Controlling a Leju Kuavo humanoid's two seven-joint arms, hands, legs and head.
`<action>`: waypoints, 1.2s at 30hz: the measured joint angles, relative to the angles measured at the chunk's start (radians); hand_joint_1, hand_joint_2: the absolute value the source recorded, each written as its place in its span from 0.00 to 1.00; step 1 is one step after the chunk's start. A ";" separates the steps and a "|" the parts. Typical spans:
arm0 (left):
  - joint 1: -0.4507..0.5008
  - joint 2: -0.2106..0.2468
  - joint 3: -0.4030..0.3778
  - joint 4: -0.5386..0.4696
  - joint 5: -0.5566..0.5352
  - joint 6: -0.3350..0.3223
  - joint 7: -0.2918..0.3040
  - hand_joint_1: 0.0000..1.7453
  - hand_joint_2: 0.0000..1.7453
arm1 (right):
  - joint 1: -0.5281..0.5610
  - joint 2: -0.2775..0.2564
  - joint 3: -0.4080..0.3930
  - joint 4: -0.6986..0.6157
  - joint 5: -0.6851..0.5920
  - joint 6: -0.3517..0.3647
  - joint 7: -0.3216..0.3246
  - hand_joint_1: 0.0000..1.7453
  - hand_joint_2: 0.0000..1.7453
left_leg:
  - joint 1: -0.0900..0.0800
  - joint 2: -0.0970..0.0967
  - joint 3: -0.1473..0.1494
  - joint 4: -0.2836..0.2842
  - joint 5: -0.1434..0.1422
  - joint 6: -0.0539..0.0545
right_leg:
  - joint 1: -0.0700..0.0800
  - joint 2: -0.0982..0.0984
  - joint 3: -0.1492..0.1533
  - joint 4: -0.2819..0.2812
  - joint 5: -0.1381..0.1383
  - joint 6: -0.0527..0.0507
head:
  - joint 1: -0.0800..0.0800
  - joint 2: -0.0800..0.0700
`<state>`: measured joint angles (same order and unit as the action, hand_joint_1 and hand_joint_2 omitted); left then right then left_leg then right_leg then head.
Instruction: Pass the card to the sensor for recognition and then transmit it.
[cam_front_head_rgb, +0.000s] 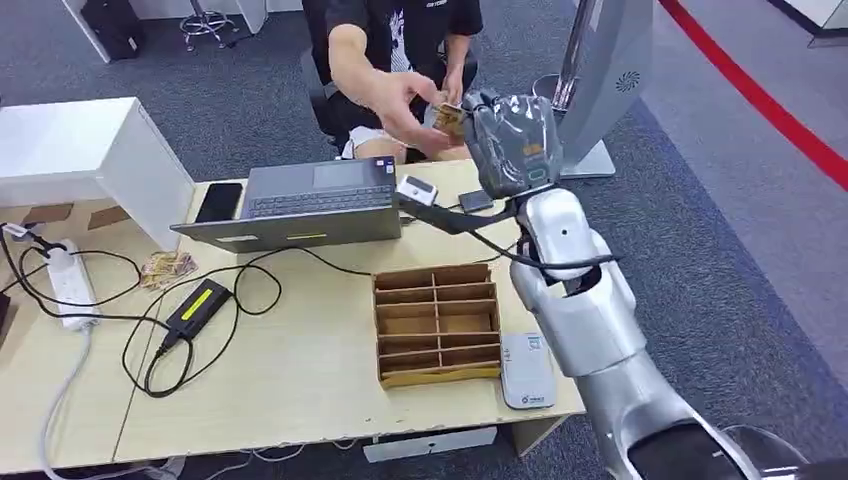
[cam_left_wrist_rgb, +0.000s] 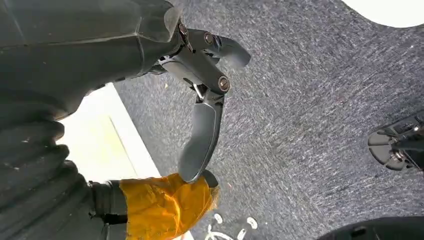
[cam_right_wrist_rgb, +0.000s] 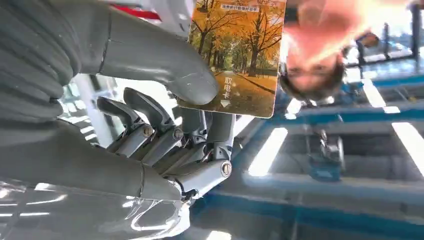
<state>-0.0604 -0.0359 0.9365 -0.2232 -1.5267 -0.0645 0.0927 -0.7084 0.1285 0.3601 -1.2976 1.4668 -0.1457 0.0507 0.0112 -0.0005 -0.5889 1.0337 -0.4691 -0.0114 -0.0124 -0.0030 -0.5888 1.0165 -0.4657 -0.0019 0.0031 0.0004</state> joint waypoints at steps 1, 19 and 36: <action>0.000 0.000 -0.005 0.000 0.000 0.000 0.000 0.00 1.00 | -0.013 0.007 -0.004 0.026 0.002 0.002 0.002 1.00 1.00 | 0.000 0.000 0.000 0.000 0.000 0.000 | 0.000 0.000 0.000 0.000 0.000 0.000 | -0.001 0.000; 0.000 0.012 -0.030 0.000 0.001 -0.003 -0.011 0.00 1.00 | -0.038 0.095 -0.101 0.201 -0.388 0.090 -0.167 0.00 1.00 | 0.000 0.000 -0.002 0.000 0.000 0.000 | 0.000 0.000 -0.002 0.000 0.000 0.000 | 0.000 0.000; 0.009 0.019 -0.021 0.000 0.002 0.003 0.000 0.00 1.00 | -0.053 -0.139 -0.776 0.588 -1.075 0.201 -0.262 0.00 1.00 | 0.000 -0.012 -0.002 0.002 -0.001 0.002 | 0.000 -0.011 0.002 -0.003 -0.002 0.003 | 0.000 0.000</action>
<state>-0.0518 -0.0172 0.9155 -0.2232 -1.5244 -0.0614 0.0931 -0.7615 -0.0100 -0.4161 -0.7094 0.3920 0.0554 -0.2114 0.0107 -0.0125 -0.5909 1.0355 -0.4705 -0.0094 -0.0128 -0.0137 -0.5870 1.0135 -0.4674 0.0015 0.0027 0.0000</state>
